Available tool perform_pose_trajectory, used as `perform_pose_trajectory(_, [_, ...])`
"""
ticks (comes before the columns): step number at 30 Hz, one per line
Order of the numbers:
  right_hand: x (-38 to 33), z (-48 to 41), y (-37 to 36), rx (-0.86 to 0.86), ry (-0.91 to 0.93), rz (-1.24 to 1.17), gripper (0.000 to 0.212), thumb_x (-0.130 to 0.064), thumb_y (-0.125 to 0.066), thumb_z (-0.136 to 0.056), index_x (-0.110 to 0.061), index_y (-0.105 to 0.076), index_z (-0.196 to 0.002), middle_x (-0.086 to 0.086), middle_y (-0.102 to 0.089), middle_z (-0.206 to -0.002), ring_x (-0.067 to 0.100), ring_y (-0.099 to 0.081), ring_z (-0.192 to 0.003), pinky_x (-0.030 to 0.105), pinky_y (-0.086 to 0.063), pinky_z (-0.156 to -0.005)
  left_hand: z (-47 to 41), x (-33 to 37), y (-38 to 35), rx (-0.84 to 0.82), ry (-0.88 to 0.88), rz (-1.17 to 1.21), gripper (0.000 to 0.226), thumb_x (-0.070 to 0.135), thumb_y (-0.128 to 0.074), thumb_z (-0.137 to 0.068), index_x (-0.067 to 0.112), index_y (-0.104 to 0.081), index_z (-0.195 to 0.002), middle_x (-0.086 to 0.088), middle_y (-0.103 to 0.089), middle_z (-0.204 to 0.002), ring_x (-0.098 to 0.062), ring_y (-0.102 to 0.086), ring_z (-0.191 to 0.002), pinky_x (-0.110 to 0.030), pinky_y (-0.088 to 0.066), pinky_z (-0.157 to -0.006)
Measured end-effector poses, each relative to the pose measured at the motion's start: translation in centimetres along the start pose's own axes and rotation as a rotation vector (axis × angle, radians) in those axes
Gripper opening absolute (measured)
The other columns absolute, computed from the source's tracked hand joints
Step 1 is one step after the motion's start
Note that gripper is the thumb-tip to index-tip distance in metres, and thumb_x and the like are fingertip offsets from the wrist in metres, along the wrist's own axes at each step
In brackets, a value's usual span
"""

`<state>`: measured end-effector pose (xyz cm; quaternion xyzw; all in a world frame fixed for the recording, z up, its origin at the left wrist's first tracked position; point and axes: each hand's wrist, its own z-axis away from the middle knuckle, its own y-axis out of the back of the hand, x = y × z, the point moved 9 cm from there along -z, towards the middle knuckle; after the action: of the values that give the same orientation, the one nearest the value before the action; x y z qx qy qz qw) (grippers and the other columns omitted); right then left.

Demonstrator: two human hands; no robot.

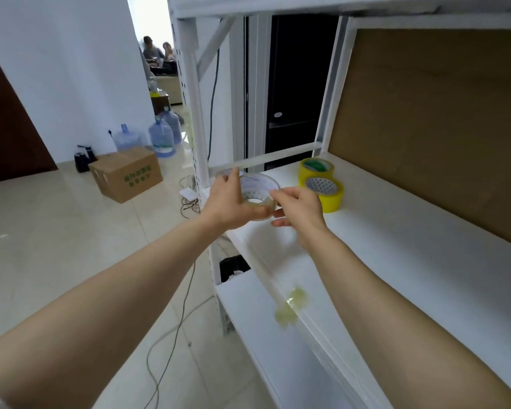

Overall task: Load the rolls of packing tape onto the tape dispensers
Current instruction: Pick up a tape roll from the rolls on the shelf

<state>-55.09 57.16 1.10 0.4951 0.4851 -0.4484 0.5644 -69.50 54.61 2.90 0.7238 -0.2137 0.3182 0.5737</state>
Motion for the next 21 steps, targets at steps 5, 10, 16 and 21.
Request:
perform_pose_trajectory(5, [-0.5,-6.6,-1.5,0.110,0.020,0.021,0.020,-0.012,-0.050,-0.091,-0.017,-0.058,-0.074,0.002,-0.059,-0.074,0.015,-0.058,-0.062,0.037,-0.056,-0.065,-8.3,-2.2,-0.3,-0.070,-0.024,-0.022,0.106,0.057,-0.076,-0.064,0.012,-0.026,-0.145,-0.011,-0.033,-0.141,-0.025,-0.034,-0.133,-0.033,-0.036,-0.105])
perform_pose_trajectory(10, [0.4,-12.2,-0.6,0.270,-0.036,0.161,0.029,-0.005,-0.049,-0.087,-0.011,-0.059,-0.114,0.004,-0.063,-0.091,0.018,-0.061,-0.083,0.034,-0.054,-0.080,-15.4,-3.9,-0.8,-0.192,-0.058,-0.097,0.092,0.055,-0.075,-0.056,0.009,-0.043,-0.129,-0.009,-0.044,-0.124,-0.022,-0.046,-0.116,-0.032,-0.045,-0.090])
perform_pose_trajectory(16, [1.1,-14.4,2.9,0.435,-0.099,0.559,0.034,-0.011,-0.050,-0.085,-0.016,-0.062,-0.117,0.005,-0.064,-0.115,0.025,-0.057,-0.108,0.026,-0.042,-0.087,-21.2,-4.4,-4.2,-0.338,-0.080,-0.201,0.091,0.068,-0.063,-0.035,0.010,-0.057,-0.104,-0.009,-0.057,-0.097,-0.023,-0.061,-0.094,-0.028,-0.045,-0.068])
perform_pose_trajectory(21, [2.5,-15.9,2.8,0.216,-0.271,1.041,0.015,-0.018,-0.065,-0.068,-0.017,-0.051,-0.074,0.005,-0.050,-0.078,0.026,-0.053,-0.077,0.027,-0.038,-0.058,-23.2,-2.7,-6.2,-0.430,-0.104,-0.230,0.093,0.050,-0.077,-0.065,0.002,-0.036,-0.133,-0.013,-0.043,-0.129,-0.027,-0.051,-0.113,-0.032,-0.045,-0.081])
